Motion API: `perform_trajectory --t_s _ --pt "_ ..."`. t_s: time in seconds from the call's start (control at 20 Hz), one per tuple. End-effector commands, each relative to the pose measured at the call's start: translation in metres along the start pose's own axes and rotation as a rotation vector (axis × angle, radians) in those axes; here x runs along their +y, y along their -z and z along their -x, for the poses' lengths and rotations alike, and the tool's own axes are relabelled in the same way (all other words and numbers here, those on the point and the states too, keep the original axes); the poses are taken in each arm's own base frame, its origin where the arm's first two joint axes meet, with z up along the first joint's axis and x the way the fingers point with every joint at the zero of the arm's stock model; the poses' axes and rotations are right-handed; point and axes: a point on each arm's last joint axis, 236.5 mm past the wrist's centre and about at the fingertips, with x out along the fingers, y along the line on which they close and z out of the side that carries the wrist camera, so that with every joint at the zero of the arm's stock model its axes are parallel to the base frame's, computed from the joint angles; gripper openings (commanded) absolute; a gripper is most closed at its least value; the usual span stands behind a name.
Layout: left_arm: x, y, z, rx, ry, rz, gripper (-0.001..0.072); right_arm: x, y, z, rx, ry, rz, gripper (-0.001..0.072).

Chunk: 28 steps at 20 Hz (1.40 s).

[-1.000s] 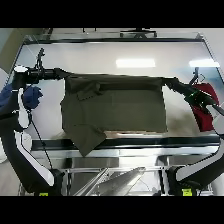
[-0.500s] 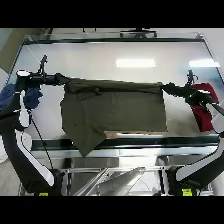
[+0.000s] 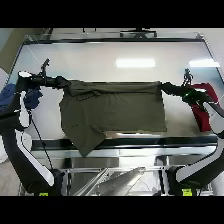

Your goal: Fold the shirts.

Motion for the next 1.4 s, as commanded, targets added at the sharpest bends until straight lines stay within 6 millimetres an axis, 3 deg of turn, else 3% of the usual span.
perform_trajectory --t_s 0.0,0.15,0.25,0.35,0.5,0.6,0.65,0.7,0.8,0.85,0.95,1.1,1.2,1.25,1.35 --pt "-0.018 -0.006 0.032 0.032 0.023 0.03 0.0324 0.0 -0.016 0.032 -0.007 0.062 -0.031 0.0267" --pt "-0.027 0.004 0.077 0.048 0.037 0.14 0.0319 0.008 -0.026 0.093 0.027 0.128 -0.005 0.0266" --pt "-0.033 0.026 0.096 0.067 0.053 0.196 0.0222 0.007 -0.017 0.131 0.073 0.206 -0.023 0.0266" --pt "-0.047 0.053 0.105 0.103 0.083 0.232 0.021 0.003 0.01 0.16 0.145 0.28 -0.055 0.0266" --pt "-0.08 0.11 0.102 0.166 0.138 0.271 0.0185 -0.001 0.085 0.181 0.295 0.341 -0.139 0.0266" --pt "-0.089 0.154 0.093 0.198 0.115 0.328 0.0185 -0.006 0.125 0.182 0.345 0.349 -0.182 0.0279" --pt "-0.089 0.178 0.089 0.221 0.082 0.359 0.0185 -0.009 0.142 0.179 0.373 0.346 -0.204 0.0368" --pt "-0.091 0.201 0.085 0.237 0.055 0.39 0.0185 -0.012 0.159 0.177 0.408 0.341 -0.225 0.039" --pt "-0.096 0.236 0.081 0.244 0.014 0.428 0.0171 -0.018 0.182 0.171 0.477 0.316 -0.219 0.0379" --pt "-0.099 0.247 0.079 0.234 0.006 0.444 0.0085 -0.021 0.187 0.169 0.498 0.308 -0.217 0.038" --pt "-0.105 0.265 0.08 0.212 -0.006 0.469 0.0073 -0.028 0.194 0.163 0.522 0.295 -0.225 0.0379" --pt "-0.11 0.292 0.087 0.185 -0.038 0.497 0.0122 -0.018 0.199 0.14 0.522 0.188 -0.263 0.0379" --pt "-0.104 0.305 0.09 0.145 -0.094 0.532 0.0143 -0.007 0.203 0.125 0.529 0.124 -0.279 0.0378" --pt "-0.1 0.311 0.091 0.131 -0.125 0.548 0.0198 -0.001 0.206 0.119 0.541 0.104 -0.276 0.0377" --pt "-0.091 0.332 0.094 0.143 -0.194 0.603 0.0198 0.005 0.213 0.11 0.565 0.087 -0.246 0.0358"
